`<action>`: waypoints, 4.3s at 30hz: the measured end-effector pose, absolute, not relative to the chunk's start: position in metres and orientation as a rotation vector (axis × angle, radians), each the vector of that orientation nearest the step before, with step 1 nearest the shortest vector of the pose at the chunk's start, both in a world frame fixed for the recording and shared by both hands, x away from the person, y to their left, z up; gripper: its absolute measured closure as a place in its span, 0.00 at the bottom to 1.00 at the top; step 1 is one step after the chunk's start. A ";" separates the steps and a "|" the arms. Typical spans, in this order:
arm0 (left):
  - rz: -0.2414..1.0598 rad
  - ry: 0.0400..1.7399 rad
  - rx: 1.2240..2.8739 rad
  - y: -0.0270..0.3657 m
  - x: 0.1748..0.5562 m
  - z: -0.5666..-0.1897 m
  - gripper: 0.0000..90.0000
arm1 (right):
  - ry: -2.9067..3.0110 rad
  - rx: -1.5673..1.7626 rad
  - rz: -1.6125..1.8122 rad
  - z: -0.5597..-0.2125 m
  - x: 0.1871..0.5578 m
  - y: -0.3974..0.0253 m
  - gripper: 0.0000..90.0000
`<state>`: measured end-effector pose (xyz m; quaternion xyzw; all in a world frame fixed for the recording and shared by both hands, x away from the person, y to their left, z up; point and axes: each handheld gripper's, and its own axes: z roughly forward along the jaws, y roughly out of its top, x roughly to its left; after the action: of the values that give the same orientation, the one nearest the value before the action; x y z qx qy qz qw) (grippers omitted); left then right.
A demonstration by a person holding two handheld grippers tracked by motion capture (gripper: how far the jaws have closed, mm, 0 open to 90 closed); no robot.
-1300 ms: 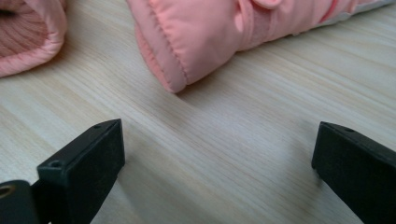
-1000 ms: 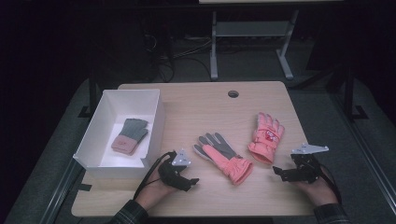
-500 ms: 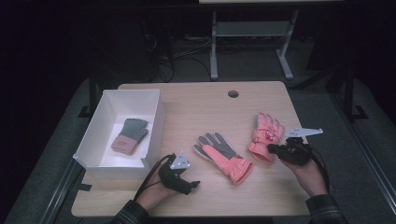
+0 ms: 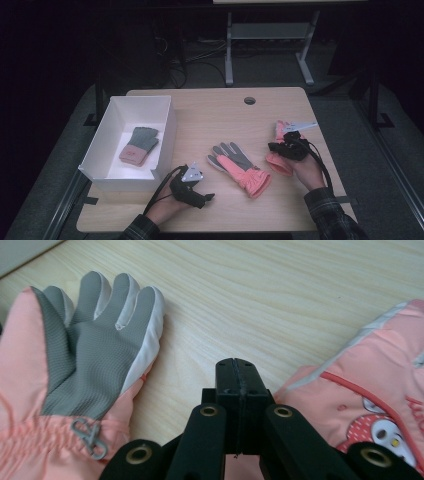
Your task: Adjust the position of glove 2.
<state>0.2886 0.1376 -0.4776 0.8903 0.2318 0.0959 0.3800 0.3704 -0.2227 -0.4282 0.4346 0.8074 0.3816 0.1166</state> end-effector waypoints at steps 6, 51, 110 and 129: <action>0.245 0.595 2.272 0.138 0.289 -0.478 0.14 | 2.396 1.291 1.070 -0.434 0.370 -0.221 1.00; 0.248 0.593 2.277 0.137 0.289 -0.477 0.14 | 2.489 1.344 0.944 -0.421 0.353 -0.298 0.64; 0.259 0.613 2.270 0.136 0.290 -0.477 0.14 | 2.538 1.076 1.197 -0.369 0.353 -0.238 0.96; 0.255 0.620 2.268 0.136 0.290 -0.477 0.14 | 2.670 0.919 1.181 -0.361 0.348 -0.160 0.96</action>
<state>0.2896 0.1358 -0.4774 0.8877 0.2427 0.0996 0.3785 0.3484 -0.1596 -0.3609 0.3000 0.8716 0.3856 0.0403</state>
